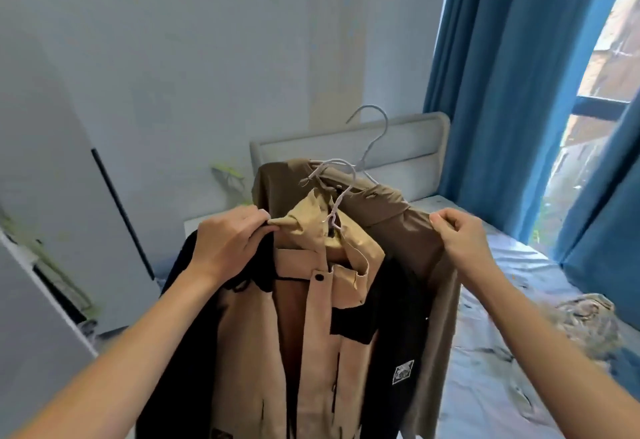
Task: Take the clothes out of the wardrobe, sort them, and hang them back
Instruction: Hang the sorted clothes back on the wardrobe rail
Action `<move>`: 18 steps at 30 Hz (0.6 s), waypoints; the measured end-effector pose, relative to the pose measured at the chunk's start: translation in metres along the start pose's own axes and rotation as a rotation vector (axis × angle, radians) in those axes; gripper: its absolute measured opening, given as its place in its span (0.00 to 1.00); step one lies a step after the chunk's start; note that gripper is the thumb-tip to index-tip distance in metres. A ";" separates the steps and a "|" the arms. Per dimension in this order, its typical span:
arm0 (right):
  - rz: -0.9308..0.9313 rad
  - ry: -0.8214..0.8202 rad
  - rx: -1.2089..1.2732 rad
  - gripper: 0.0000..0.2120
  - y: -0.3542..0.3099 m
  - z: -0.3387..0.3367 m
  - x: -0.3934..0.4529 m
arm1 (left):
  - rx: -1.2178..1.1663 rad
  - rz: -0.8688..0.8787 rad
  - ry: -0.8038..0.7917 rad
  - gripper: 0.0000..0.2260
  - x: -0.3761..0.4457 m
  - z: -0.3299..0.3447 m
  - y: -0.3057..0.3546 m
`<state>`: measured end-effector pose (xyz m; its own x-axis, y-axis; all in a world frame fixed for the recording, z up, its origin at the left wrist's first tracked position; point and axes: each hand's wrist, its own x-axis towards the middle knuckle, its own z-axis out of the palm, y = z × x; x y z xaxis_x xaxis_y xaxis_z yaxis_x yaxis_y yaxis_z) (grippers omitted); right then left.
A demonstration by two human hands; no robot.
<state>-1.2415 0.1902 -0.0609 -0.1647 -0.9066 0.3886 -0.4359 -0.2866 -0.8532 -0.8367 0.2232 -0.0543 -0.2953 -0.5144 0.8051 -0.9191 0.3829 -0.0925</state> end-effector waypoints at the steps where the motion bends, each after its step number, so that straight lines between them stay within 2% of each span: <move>1: -0.012 -0.042 0.008 0.15 -0.004 0.026 0.005 | 0.012 -0.007 0.004 0.22 -0.005 -0.001 -0.019; 6: -0.019 -0.222 0.072 0.15 -0.021 0.136 0.026 | 0.059 -0.048 0.004 0.20 -0.017 0.003 -0.110; 12: -0.036 -0.401 0.095 0.14 -0.036 0.221 0.045 | 0.043 -0.114 -0.010 0.14 -0.026 0.029 -0.184; 18: -0.047 -0.519 0.150 0.13 -0.031 0.291 0.092 | 0.034 -0.203 -0.060 0.22 -0.033 0.075 -0.249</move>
<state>-0.9856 0.0250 -0.1002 0.3271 -0.9149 0.2365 -0.2953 -0.3367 -0.8941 -0.6176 0.0872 -0.1024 -0.1169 -0.6232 0.7732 -0.9693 0.2411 0.0477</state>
